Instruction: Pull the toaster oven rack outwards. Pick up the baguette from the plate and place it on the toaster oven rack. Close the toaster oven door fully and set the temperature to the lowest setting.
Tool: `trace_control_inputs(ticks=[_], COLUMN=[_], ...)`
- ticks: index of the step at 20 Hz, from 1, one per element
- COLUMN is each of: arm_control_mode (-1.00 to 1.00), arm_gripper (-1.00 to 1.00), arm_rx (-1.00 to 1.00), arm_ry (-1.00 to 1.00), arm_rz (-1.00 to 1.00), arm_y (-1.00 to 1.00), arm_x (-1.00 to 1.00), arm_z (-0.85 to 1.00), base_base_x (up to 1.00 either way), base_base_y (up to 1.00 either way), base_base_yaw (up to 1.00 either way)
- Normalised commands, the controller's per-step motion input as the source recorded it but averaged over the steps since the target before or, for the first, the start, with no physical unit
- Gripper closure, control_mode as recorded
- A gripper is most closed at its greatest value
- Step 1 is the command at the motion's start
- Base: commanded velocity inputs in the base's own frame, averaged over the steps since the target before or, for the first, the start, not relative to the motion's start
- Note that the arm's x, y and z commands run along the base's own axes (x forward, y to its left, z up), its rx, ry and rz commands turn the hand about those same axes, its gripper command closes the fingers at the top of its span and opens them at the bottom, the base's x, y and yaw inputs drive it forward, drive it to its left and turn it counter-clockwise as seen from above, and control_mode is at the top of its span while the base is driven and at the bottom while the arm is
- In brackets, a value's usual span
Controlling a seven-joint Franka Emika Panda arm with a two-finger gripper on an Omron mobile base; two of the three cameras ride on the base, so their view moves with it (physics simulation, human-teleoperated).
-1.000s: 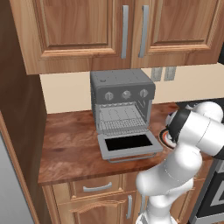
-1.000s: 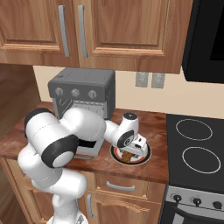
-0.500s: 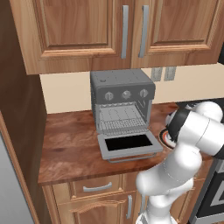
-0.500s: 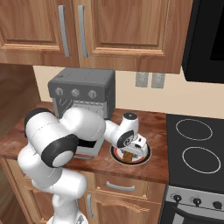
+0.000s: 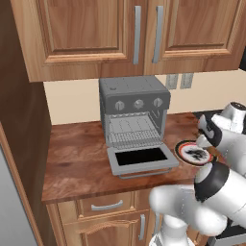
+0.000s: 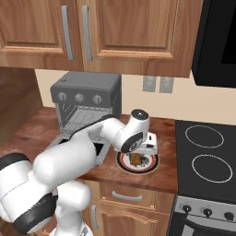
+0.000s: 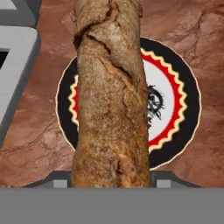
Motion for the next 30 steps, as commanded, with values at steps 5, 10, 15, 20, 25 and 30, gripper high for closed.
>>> trace_control_inputs(ticks=[5,10,15,20,25,30], arm_control_mode=[-1.0,-1.0,-1.0,-1.0,-1.0,-1.0], arm_gripper=[1.0,1.0,1.0,1.0,1.0,1.0], arm_rx=[-0.02,-0.14,-0.22,-0.37,-0.44,-0.15], arm_ry=[-0.13,-0.16,-0.06,0.06,0.11,-0.01], arm_rz=[0.65,0.73,0.49,0.16,0.01,0.0], arm_y=[0.33,0.73,0.65,0.65,0.71,0.5], arm_x=[-0.74,-0.24,0.0,0.01,0.44,0.5], arm_z=[0.62,0.61,0.45,0.04,0.0,0.0], base_base_x=[0.0,0.0,0.0,0.0,0.0,0.0], base_base_y=[0.0,0.0,0.0,0.0,0.0,0.0], base_base_yaw=[0.0,0.0,0.0,0.0,0.0,0.0])
